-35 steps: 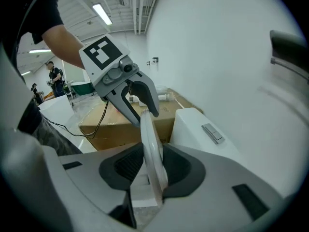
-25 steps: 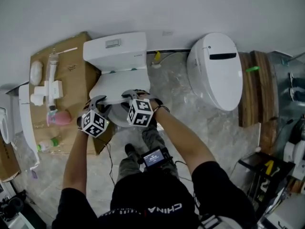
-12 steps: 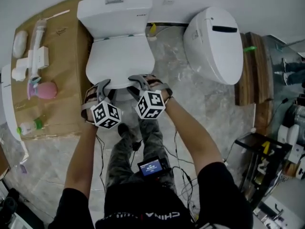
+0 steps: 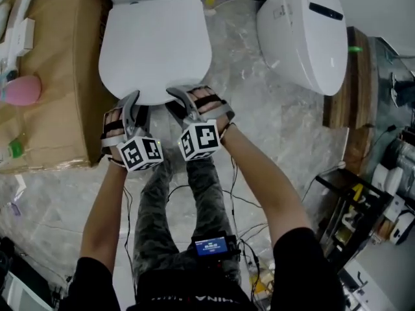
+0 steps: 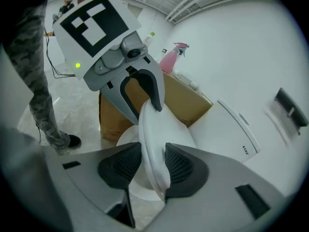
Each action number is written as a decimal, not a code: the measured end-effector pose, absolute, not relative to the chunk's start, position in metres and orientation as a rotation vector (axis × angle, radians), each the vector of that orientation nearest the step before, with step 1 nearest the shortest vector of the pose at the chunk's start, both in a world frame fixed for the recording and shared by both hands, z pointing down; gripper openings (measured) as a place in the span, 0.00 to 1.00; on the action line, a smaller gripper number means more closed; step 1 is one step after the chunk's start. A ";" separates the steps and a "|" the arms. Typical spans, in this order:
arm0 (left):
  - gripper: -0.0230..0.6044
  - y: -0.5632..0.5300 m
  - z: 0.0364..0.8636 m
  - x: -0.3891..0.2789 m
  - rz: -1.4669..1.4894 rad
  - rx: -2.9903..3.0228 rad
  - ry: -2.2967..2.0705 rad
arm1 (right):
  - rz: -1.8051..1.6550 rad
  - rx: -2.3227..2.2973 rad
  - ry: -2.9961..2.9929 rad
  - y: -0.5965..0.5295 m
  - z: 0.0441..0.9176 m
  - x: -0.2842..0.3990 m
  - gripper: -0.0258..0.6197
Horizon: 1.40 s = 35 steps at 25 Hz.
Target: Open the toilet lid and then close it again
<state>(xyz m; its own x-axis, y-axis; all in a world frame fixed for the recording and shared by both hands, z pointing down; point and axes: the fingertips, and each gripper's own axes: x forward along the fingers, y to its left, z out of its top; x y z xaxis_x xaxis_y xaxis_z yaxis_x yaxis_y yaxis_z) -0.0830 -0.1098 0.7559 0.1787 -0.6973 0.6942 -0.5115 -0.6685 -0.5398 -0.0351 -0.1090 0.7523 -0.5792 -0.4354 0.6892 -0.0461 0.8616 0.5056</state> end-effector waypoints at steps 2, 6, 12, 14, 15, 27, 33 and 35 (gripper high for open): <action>0.33 -0.105 0.774 -0.083 -1.484 -2.241 1.187 | -0.595 0.354 -2.138 -0.104 0.769 -0.034 0.28; 0.34 -0.092 0.815 -0.080 -1.500 -2.223 1.154 | -0.633 0.335 -2.117 -0.091 0.809 -0.032 0.28; 0.37 -0.085 0.859 -0.082 -1.494 -2.187 1.101 | -0.674 0.345 -2.100 -0.081 0.852 -0.035 0.30; 0.38 -0.084 0.873 -0.082 -1.490 -2.176 1.093 | -0.694 0.339 -2.094 -0.079 0.866 -0.034 0.30; 0.38 -0.084 0.881 -0.082 -1.492 -2.171 1.089 | -0.703 0.336 -2.090 -0.078 0.874 -0.034 0.30; 0.43 -0.084 0.934 -0.080 -1.513 -2.135 1.053 | -0.773 0.333 -2.081 -0.076 0.927 -0.031 0.30; 0.44 -0.084 0.943 -0.079 -1.543 -2.136 1.036 | -0.749 0.323 -2.080 -0.076 0.935 -0.030 0.30; 0.44 -0.084 0.943 -0.078 -1.540 -2.135 1.035 | -0.747 0.323 -2.089 -0.076 0.934 -0.030 0.30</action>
